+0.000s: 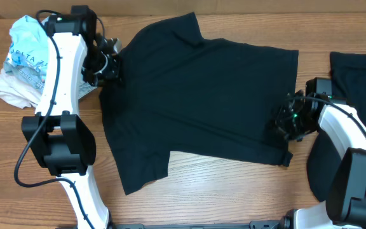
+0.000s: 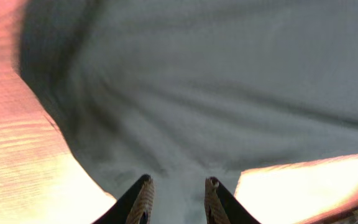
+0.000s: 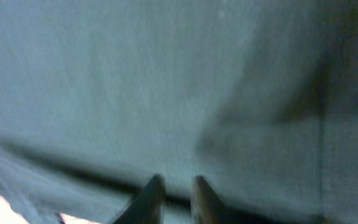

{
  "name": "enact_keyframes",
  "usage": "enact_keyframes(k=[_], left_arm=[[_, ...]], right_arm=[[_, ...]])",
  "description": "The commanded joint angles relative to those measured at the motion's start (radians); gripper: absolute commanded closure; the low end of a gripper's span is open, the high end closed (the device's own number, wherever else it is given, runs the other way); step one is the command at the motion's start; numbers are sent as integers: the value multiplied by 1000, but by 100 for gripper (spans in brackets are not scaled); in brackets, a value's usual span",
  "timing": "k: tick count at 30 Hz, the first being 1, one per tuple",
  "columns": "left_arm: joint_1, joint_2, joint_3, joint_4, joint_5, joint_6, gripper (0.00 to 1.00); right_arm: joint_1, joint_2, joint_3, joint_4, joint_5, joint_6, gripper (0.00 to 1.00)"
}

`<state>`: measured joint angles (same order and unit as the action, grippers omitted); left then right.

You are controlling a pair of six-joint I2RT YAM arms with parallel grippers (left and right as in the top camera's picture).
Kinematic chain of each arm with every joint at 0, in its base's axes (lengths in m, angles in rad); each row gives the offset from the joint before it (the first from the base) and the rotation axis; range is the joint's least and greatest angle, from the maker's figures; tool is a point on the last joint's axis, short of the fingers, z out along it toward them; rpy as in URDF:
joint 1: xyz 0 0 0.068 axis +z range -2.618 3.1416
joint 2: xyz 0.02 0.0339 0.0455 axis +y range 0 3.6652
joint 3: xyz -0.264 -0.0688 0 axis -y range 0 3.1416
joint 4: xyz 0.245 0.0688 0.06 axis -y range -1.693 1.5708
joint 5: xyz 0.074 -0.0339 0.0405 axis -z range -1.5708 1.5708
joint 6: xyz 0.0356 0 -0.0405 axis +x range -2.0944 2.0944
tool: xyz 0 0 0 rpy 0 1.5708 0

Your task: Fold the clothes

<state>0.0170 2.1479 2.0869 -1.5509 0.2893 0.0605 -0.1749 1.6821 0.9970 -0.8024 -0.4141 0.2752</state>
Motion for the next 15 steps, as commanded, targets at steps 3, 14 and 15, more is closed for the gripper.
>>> enact_keyframes(k=[3, 14, 15], left_arm=[[-19, -19, 18, -114, 25, 48, 71], [-76, -266, 18, -139, -66, 35, 57], [-92, -288, 18, -139, -111, 19, 55]], right_arm=[[14, 10, 17, 128, 103, 179, 89], [24, 315, 20, 492, 195, 277, 96], [21, 332, 21, 519, 214, 303, 96]])
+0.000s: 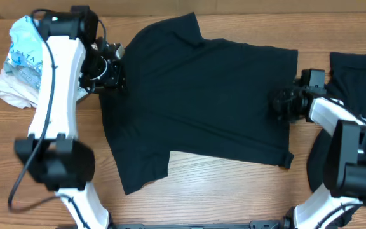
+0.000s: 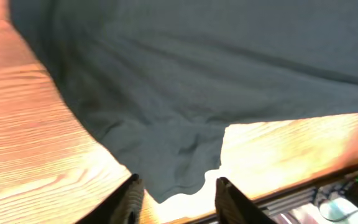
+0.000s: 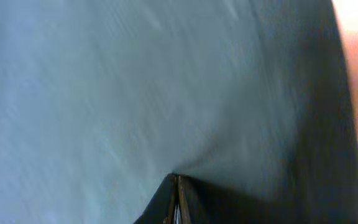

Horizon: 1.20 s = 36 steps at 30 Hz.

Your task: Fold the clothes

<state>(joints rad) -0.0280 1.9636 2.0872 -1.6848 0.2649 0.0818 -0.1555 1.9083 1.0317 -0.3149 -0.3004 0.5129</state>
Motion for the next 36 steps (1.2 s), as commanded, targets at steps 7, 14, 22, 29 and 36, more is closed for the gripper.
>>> enact_keyframes(k=[7, 14, 22, 29, 36], left_arm=[[-47, -153, -14, -5, -169, -200, 44], [29, -156, -193, -5, -186, -283, 50], [200, -156, -336, 10, -180, -248, 46], [184, -156, -578, 144, -50, -105, 46], [151, -156, -872, 353, 58, -33, 46]], right_arm=[[-28, 136, 25, 206, 64, 89, 96], [-31, 48, 241, -35, -137, -90, 68], [-30, -199, 378, -394, -216, -151, 56], [-30, -334, 378, -785, -209, -151, 49], [-30, -330, 300, -997, -9, -151, 43]])
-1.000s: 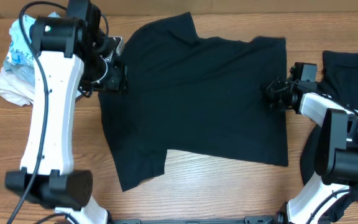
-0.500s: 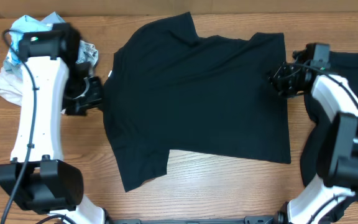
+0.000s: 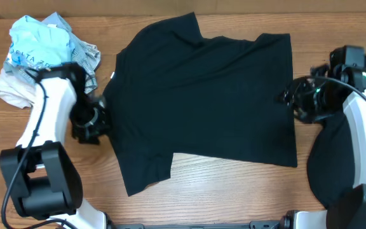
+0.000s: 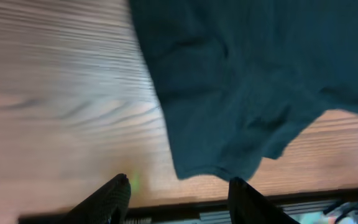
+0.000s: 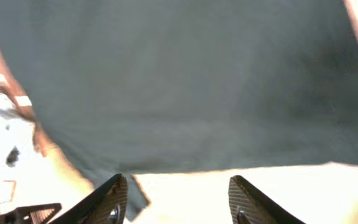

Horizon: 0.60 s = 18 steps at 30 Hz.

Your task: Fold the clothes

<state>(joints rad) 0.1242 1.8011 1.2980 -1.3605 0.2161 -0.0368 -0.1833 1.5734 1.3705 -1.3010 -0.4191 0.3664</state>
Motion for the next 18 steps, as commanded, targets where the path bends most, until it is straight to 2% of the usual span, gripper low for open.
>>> enact_keyframes(k=[1, 4, 8, 13, 15, 18], left_arm=[[-2, 7, -112, 43, 155, 120, 46], [-2, 7, -169, 65, 227, 166, 43], [-2, 7, -217, 74, 193, 136, 31], [-2, 7, -293, 123, 141, 34, 33], [-2, 7, -334, 185, 114, -24, 36], [-2, 7, -365, 260, 109, -50, 41]], right_arm=[[-2, 5, -68, -9, 127, -5, 43], [-2, 5, -165, 43, 130, -3, 42], [-19, 5, -309, 166, 130, 29, 38], [-79, 5, -417, 222, 127, 53, 37], [-122, 5, -421, 219, 127, 52, 37], [-162, 5, -421, 222, 127, 52, 37]])
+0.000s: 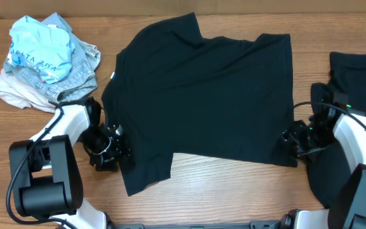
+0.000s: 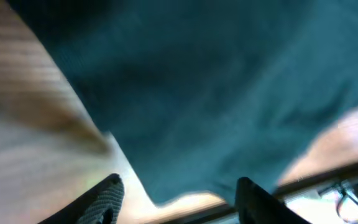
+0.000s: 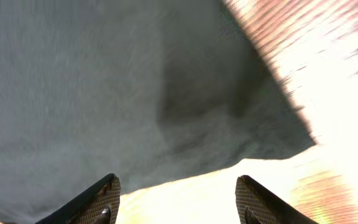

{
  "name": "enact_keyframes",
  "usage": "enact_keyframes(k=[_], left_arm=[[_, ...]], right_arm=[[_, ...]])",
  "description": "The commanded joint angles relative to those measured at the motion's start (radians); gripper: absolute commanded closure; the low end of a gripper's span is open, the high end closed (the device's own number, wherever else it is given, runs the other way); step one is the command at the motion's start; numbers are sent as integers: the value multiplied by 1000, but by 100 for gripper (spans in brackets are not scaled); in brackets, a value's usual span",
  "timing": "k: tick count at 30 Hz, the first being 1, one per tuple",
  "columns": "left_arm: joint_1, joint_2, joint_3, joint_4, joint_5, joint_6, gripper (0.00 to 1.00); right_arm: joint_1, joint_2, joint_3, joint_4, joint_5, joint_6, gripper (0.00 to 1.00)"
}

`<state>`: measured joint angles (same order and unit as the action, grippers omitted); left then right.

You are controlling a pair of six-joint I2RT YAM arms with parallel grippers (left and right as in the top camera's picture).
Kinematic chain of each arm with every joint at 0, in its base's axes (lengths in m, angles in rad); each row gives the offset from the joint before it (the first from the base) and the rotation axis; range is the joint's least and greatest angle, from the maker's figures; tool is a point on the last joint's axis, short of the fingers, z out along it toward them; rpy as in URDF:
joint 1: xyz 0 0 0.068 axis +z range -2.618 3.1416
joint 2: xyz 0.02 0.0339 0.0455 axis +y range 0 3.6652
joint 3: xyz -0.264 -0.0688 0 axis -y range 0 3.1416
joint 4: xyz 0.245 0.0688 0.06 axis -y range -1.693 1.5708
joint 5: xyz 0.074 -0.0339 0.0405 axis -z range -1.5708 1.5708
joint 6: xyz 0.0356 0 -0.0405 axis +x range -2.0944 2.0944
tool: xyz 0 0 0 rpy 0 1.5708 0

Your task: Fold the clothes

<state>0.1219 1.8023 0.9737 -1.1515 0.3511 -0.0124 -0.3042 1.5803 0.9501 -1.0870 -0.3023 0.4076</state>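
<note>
A black T-shirt [image 1: 202, 95] lies spread flat across the wooden table [image 1: 234, 191]. My left gripper [image 1: 110, 152] sits at the shirt's near-left edge, by the lower sleeve, jaws open with nothing between them; in its wrist view [image 2: 179, 199] the dark cloth [image 2: 216, 93] fills the frame above the fingertips. My right gripper [image 1: 292, 143] is at the shirt's near-right hem corner, also open and empty; its wrist view [image 3: 179, 199] shows the hem [image 3: 166, 124] just beyond the fingers.
A heap of light-blue and white clothes [image 1: 43, 54] lies at the back left. More black garments [image 1: 354, 70] lie at the right edge, partly under the right arm. Bare wood runs along the table's front.
Both open grippers have moved toward the front: the left from the shirt's mid-left edge to the lower sleeve, the right from the mid-right edge to the near-right hem corner. The shirt has not moved.
First, each gripper was on the shirt, the left at the far-left sleeve and the right at the lower-right hem. Then the left had opened while the right pinched the right edge. Later both were open beside a straighter shirt, and now they sit at its near corners.
</note>
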Motion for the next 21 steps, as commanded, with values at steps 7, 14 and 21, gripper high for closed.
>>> enact_keyframes(k=[7, 14, 21], left_arm=[[0, 6, -118, 182, -44, -201, 71], [2, 3, -87, 116, -43, -228, 96], [3, -19, 68, -6, -80, -228, 96]], right_arm=[[-87, -2, 0, 13, 10, 11, 36], [-90, -2, -1, 23, 11, 11, 31], [-90, -2, -61, 25, 10, 12, 30]])
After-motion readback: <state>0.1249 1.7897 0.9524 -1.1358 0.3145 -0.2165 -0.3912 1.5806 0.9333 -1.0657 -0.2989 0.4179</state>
